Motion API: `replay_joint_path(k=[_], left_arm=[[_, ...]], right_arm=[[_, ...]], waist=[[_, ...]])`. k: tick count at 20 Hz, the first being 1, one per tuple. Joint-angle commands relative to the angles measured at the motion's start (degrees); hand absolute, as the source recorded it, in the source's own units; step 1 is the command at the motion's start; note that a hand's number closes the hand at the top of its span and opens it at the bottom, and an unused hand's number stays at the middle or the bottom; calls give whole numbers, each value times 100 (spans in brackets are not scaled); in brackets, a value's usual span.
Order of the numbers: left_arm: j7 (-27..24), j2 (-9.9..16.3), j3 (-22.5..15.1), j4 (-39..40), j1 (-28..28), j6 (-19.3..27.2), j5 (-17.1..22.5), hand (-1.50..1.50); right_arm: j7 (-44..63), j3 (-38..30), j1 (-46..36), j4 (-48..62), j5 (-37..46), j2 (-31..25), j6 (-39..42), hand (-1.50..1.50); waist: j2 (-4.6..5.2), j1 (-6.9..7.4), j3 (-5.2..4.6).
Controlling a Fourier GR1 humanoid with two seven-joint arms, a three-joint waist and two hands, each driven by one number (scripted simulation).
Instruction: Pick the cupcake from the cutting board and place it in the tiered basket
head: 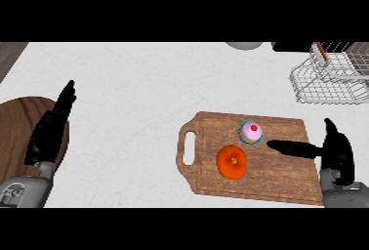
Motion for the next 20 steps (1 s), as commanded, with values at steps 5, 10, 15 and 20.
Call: replay_joint_path(k=[5, 10, 15, 20], left_arm=[[-143, 85, 175, 124, 47, -171, 136, 0], [-207, 3, 160, 241, -9, -68, 28, 0], [-202, -98, 96, 280, 81, -8, -37, 0], [-228, 67, 228, 111, 120, -153, 60, 0]], right_arm=[[1370, -206, -697, 374, 394, 491, 824, -150], [1371, 41, -852, 859, 1146, 1100, 943, -150], [1371, -282, -1078, 918, 1581, 1275, 1458, -150], [1371, -528, -1328, 1336, 2230, 1998, 1589, -150]], waist=[[-27, -75, 16], [-22, -78, 13], [-54, -186, 10], [-51, -95, 23]])
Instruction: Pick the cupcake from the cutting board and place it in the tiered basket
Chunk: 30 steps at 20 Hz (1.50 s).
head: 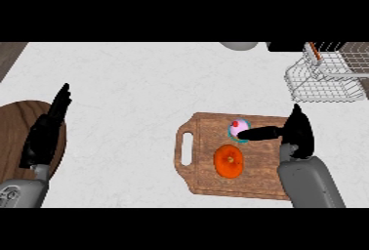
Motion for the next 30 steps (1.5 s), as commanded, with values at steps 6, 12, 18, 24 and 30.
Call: replay_joint_path(k=[6, 12, 18, 24, 30], left_arm=[[-10, -12, 64, 78, -128, -114, 61, 0], [-8, -81, 44, -11, -6, 26, -79, 0], [-59, -143, 24, 82, -101, -17, -106, 0], [-32, -65, 165, -63, 65, -201, 63, 0], [-100, -152, 114, 57, -26, -96, -138, 0]], right_arm=[[1309, -407, -472, 442, 623, 603, 599, -150], [1307, -774, -563, 551, 637, 611, 767, -150], [1307, -511, -676, 1014, 502, 612, 402, -150], [1306, -765, -807, 1008, 379, 612, 474, -150], [1305, -450, -757, 1300, -39, 612, 103, -150]], waist=[[31, 16, 23], [25, 16, 36], [44, 90, 36], [36, 90, 41], [48, 82, 45]])
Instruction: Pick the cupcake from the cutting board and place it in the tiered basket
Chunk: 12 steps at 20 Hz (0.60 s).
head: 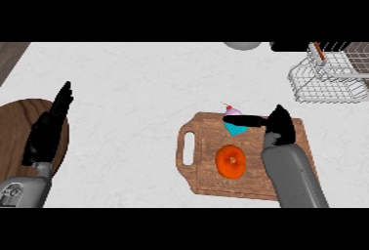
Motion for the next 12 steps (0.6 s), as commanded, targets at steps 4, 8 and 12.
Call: replay_joint_path(k=[4, 8, 12], left_arm=[[-94, -12, 65, 41, 51, -150, 59, 0], [-110, -154, -19, 263, -116, 9, -165, 0], [266, -146, -37, -270, 40, -27, -111, 0]], right_arm=[[1363, 587, -291, 121, -891, -1, 79, 150], [1094, 619, -397, 436, -212, -3, 631, 150], [1395, 687, -578, 291, -466, -4, -249, 150]], waist=[[14, 35, 10], [24, -56, 6], [5, 19, 13]])
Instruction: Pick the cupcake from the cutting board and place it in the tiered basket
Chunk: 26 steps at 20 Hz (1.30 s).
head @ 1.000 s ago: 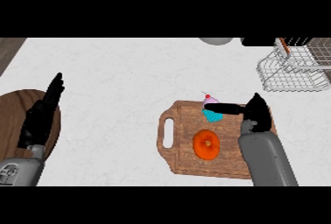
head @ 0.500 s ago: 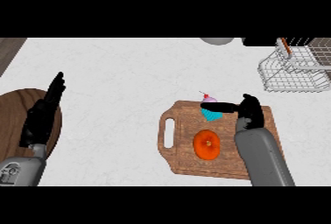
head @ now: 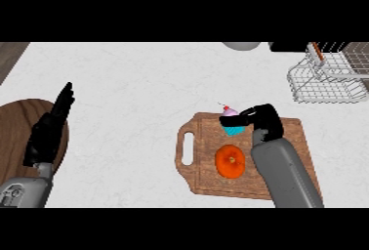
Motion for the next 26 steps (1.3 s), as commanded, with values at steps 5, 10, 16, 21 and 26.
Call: replay_joint_path(k=[5, 10, 16, 21, 26], left_arm=[[20, -46, 113, 0, -69, -84, -72, 0], [-42, -57, -34, 80, -153, -114, -87, 0], [-4, -242, -13, -80, 71, 138, -202, 0], [-176, -170, 113, 175, 128, 71, -189, 0], [1, -73, 132, -200, 303, -157, -106, 0]], right_arm=[[1020, 851, -264, -114, -147, 71, -596, 150], [-2011, 2285, -338, -204, -9, 24, 1312, 150], [-2365, 1953, -333, -1776, -43, -224, 906, 150], [-2219, 1740, -417, -3055, 649, -785, 589, 150], [-1875, 895, -916, -3818, 543, -1170, 1104, 150]], waist=[[40, 7, 36], [58, 235, 34], [12, -63, 40], [4, -162, 35], [18, -60, 37]])
